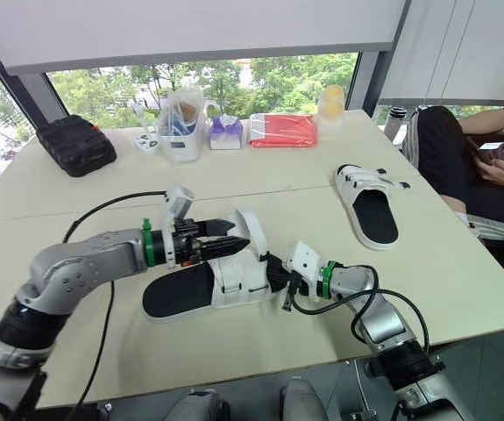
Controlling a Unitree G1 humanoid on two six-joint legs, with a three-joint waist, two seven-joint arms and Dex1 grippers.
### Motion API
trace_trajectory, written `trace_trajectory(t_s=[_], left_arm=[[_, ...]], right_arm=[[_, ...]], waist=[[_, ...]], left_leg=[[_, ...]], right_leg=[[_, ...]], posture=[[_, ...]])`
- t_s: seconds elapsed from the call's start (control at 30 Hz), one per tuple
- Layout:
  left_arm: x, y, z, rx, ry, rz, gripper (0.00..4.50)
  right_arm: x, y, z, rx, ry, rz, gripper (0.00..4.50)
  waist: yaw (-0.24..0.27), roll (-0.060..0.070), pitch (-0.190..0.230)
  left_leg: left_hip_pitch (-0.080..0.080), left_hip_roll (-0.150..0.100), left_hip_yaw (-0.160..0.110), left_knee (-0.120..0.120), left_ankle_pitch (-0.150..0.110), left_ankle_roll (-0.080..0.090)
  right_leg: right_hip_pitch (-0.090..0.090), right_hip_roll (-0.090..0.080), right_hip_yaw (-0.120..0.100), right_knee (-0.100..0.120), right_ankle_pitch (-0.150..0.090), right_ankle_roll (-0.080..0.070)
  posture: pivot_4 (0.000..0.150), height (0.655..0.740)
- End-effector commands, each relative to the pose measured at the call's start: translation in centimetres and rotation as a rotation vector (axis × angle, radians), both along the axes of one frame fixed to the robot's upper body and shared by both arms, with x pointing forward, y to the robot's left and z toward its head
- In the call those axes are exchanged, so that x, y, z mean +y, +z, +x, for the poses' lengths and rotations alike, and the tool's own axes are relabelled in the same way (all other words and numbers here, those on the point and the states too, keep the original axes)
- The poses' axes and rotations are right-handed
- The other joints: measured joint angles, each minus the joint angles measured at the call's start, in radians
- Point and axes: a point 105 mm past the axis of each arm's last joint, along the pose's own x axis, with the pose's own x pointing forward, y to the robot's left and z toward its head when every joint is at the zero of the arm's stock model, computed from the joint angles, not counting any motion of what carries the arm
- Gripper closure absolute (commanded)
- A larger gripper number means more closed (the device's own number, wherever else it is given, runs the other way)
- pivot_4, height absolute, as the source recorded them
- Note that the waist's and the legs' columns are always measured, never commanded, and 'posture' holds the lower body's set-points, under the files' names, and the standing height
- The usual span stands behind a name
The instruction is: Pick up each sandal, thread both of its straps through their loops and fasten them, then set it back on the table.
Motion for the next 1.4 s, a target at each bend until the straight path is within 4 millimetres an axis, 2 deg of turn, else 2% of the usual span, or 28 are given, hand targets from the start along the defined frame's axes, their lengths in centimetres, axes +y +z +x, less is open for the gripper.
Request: trace_trajectory(t_s=[0.03,0.2,0.23,0.3,0.5,0.67,0.8,0.9,1.0,1.4], left_arm=[[-1.4,-0.3,0.5,-0.005,-0.018,0.023,0.69],[-2.6,-1.3,2.6,0.043,0.038,0.047,0.69],[-2.7,-1.4,2.9,0.036,0.047,0.053,0.91],[-3.1,-1.2,3.2,0.043,0.041,0.037,1.5],[-3.3,-0.8,3.8,0.057,0.044,0.007,4.47],[-2.7,1.9,3.0,0.022,-0.07,-0.119,4.47],[-1.9,2.5,0.6,0.087,-0.264,-0.153,4.47],[-1.7,1.1,-0.3,0.06,-0.313,-0.095,4.47],[-1.7,0.0,-0.1,0.055,-0.292,-0.068,4.47],[-2.8,-1.6,-1.1,0.082,-0.299,-0.073,4.47]], right_arm=[[-0.3,-2.0,-0.3,0.063,-0.02,-0.054,4.5],[-0.2,-1.9,0.0,0.055,-0.03,-0.047,4.5],[-0.2,-1.9,0.0,0.053,-0.032,-0.046,4.5],[-0.2,-1.9,-0.1,0.051,-0.038,-0.043,4.5],[-0.3,-2.0,-0.3,0.051,-0.047,-0.043,4.5],[-0.4,-2.0,-0.1,0.051,-0.053,-0.044,4.5],[-0.3,-2.2,-0.1,0.056,-0.047,-0.046,4.5],[-0.2,-2.2,0.0,0.057,-0.045,-0.044,4.5],[0.0,-2.1,0.1,0.056,-0.043,-0.042,4.5],[0.1,-2.3,0.0,0.063,-0.032,-0.045,4.5]], waist=[[0.001,0.0,0.0],[-0.002,0.0,0.0],[-0.003,0.0,0.0],[-0.002,0.0,0.0],[-0.002,0.0,0.0],[-0.002,0.0,0.0],[-0.004,0.0,0.0],[-0.004,0.0,0.0],[-0.003,0.0,0.0],[-0.003,0.0,0.0]], left_leg=[[0.0,0.0,0.0,0.0,0.0,0.0],[0.0,-0.001,0.0,0.0,0.0,0.0],[0.0,-0.001,0.0,0.0,0.0,0.0],[0.0,-0.001,0.0,0.0,0.0,0.0],[0.0,0.0,0.0,0.0,0.0,-0.001],[0.0,0.0,0.0,0.0,0.0,-0.001],[0.0,0.0,0.0,0.0,0.0,-0.001],[0.0,0.0,0.0,0.0,0.0,-0.001],[0.0,0.0,0.0,0.0,0.0,-0.001],[0.0,0.0,-0.001,-0.001,0.0,-0.001]], right_leg=[[0.0,0.0,0.0,0.0,0.0,0.0],[0.001,0.0,0.0,-0.001,0.0,0.0],[0.0,0.0,0.0,-0.001,0.0,0.0],[0.0,0.001,0.0,-0.001,0.0,0.0],[0.0,0.0,0.0,-0.001,0.0,0.001],[0.0,0.0,0.0,-0.001,0.0,0.001],[0.0,0.0,0.0,-0.001,0.0,0.001],[0.0,0.0,0.0,-0.001,-0.001,0.001],[0.0,0.0,0.0,-0.001,-0.001,0.001],[0.0,0.0,0.0,-0.001,-0.003,0.005]], posture=[[0.15,0.74],[0.15,0.74],[0.15,0.74],[0.15,0.74],[0.15,0.74],[0.15,0.74],[0.15,0.74],[0.15,0.74],[0.15,0.74],[0.15,0.74]])
